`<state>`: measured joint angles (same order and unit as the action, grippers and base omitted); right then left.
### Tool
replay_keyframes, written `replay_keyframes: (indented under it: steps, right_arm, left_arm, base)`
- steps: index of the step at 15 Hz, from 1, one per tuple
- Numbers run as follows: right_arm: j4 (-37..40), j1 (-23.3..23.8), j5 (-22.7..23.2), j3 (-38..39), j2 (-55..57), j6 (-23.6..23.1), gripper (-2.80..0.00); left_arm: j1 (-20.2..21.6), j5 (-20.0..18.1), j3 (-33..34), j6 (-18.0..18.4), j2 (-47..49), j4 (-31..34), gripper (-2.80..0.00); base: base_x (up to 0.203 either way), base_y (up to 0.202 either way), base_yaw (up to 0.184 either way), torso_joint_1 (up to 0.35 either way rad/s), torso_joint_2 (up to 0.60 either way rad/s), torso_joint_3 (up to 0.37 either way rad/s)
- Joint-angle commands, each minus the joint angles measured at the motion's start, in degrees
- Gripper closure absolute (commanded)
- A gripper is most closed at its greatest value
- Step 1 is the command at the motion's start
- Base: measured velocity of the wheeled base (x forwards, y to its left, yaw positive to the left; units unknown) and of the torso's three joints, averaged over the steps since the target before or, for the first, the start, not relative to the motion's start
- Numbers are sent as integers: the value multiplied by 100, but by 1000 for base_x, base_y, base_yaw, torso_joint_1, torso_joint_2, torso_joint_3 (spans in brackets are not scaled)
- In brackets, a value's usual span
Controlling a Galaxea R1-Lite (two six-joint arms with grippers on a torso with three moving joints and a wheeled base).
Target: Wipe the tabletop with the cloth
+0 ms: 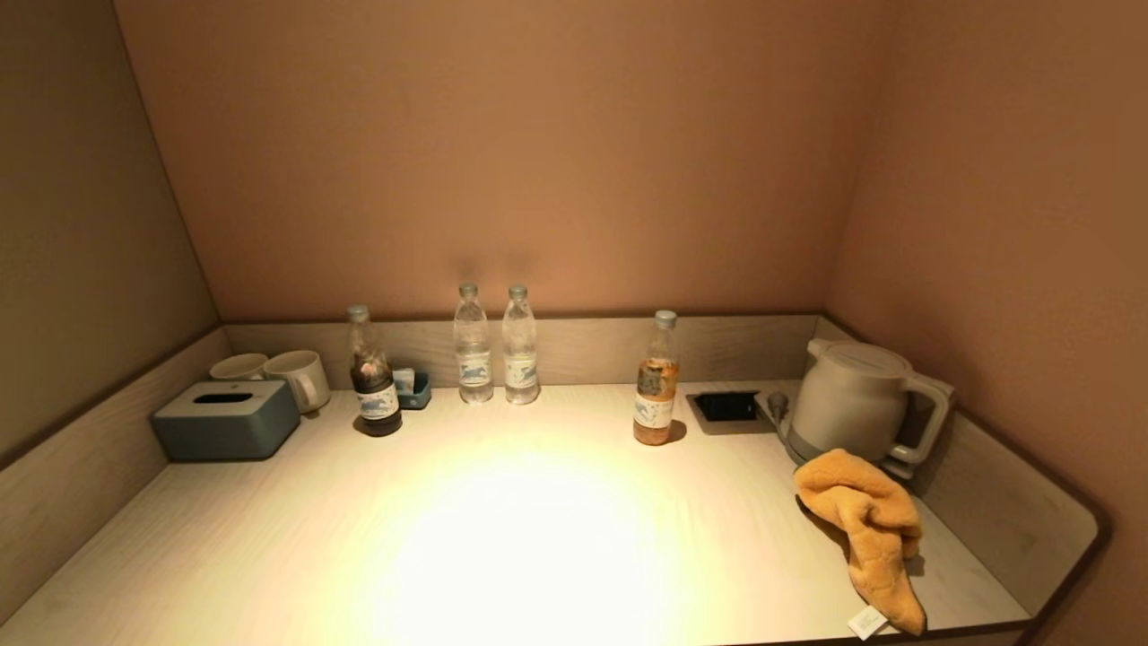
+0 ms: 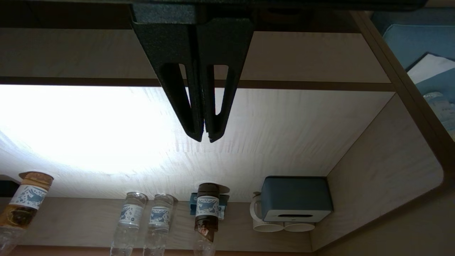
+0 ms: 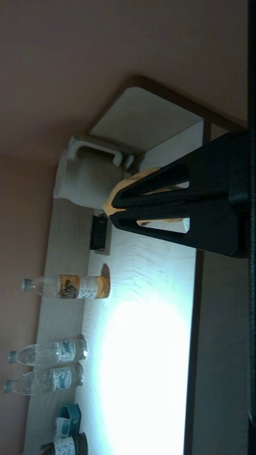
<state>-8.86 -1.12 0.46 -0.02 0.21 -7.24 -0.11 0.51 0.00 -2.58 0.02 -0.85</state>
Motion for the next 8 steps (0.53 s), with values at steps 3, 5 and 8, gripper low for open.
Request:
replay_keyframes:
  steps: [3,5,8]
  right_arm:
    - [890,-2,31,2,-3,276,0]
    - [851,-2,33,2,-12,376,0]
    - [851,-2,16,2,-12,563,0]
  left_arm:
    - [2,2,0,-5,-2,-3,0]
    - [2,2,0,-5,-2,-3,0]
    - [2,2,0,-5,-2,-3,0]
  base:
    - [0,0,0,0,0,0]
    - [0,0,0,0,0,0]
    - [0,0,0,0,0,0]
